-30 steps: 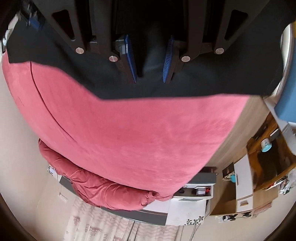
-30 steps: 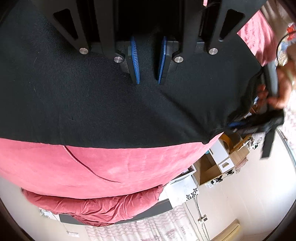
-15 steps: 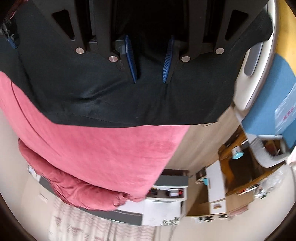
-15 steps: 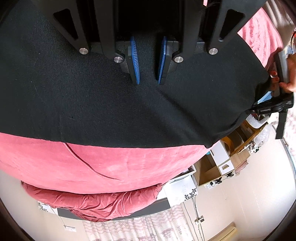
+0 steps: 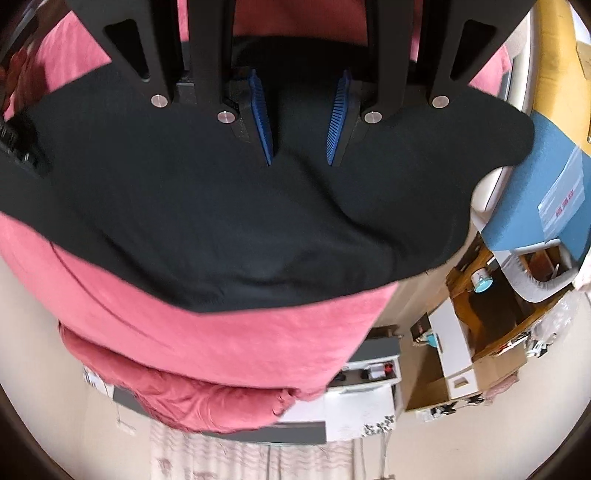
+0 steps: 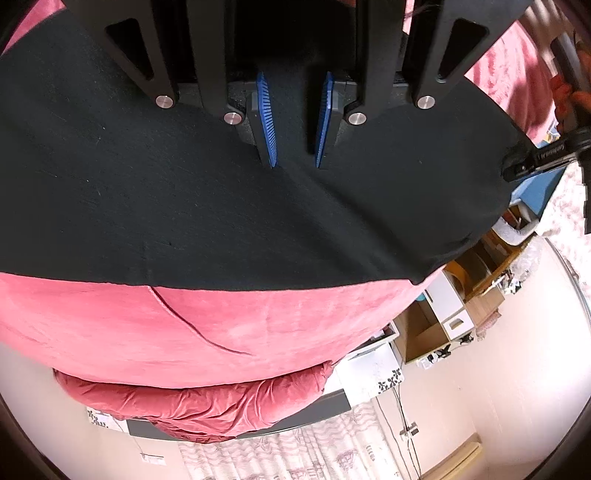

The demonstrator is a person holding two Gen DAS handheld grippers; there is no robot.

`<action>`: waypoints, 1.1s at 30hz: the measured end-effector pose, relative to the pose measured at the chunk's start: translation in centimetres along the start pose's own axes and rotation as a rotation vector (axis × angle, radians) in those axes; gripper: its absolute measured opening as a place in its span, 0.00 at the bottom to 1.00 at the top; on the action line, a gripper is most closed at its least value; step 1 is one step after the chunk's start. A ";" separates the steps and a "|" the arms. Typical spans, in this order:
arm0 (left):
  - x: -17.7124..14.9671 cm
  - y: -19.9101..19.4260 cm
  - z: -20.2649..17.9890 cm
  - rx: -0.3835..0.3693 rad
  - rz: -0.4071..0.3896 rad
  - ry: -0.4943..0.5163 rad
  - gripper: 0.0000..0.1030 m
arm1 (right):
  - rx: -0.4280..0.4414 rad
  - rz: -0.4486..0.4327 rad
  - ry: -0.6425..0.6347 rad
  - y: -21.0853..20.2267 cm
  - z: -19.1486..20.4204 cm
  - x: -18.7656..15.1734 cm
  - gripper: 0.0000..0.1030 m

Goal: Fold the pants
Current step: 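Press both open tools on the folded pants to flatten them, then grasp the black pants cuff with the right tool and lift it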

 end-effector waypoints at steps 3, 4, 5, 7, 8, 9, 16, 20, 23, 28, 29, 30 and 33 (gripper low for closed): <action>-1.1 0.3 -0.2 0.004 0.023 -0.004 0.30 | -0.014 0.001 -0.018 0.1 0.2 -0.1 0.22; -1.3 0.2 -0.2 0.006 0.020 0.000 0.30 | -0.020 0.002 -0.024 0.2 0.3 -0.2 0.22; -1.5 0.1 -0.3 0.009 0.019 0.005 0.30 | -0.025 0.002 -0.030 0.3 0.4 -0.2 0.22; -1.8 0.0 -0.3 0.013 0.022 0.014 0.30 | -0.031 0.001 -0.036 0.3 0.5 -0.3 0.22; -1.8 0.0 -0.3 0.015 0.024 0.015 0.30 | -0.032 0.001 -0.036 0.3 0.5 -0.3 0.22; -2.0 -0.1 -0.3 0.017 0.024 0.015 0.30 | -0.032 0.002 -0.035 0.3 0.5 -0.3 0.22; -3.0 -0.9 -0.5 0.030 0.022 0.009 0.30 | -0.053 -0.021 0.017 -0.7 -0.6 0.0 0.22; -2.8 -1.7 -1.4 -0.046 -0.001 -0.036 0.30 | -0.039 0.004 0.085 -0.4 -1.7 0.1 0.22; -2.4 -1.7 -2.7 -0.075 -0.006 -0.010 0.30 | -0.064 0.001 0.043 -0.4 -1.2 0.0 0.22; -2.3 -0.7 -4.6 -0.095 0.026 0.026 0.30 | -0.086 -0.015 0.005 -0.9 -0.6 0.0 0.25; -2.5 -0.4 -4.6 -0.093 0.039 0.030 0.30 | -0.089 -0.015 0.008 -1.0 -0.8 0.1 0.26; -2.7 -0.1 -4.8 -0.087 0.049 0.033 0.30 | -0.088 -0.013 0.017 -1.0 -1.0 0.1 0.28; -3.0 0.1 -5.1 -0.083 0.048 0.049 0.32 | -0.073 -0.014 0.049 -1.5 -1.6 0.2 0.44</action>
Point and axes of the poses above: each gripper's, at about its wrist camera, not at the fingertips, and y roughly the way its jaws point, z to its left, x to its top, the point moved 4 cm from there along y, roughly the way its jaws point, and after that the axes turned 15 degrees about -x, right-handed, at the moved point
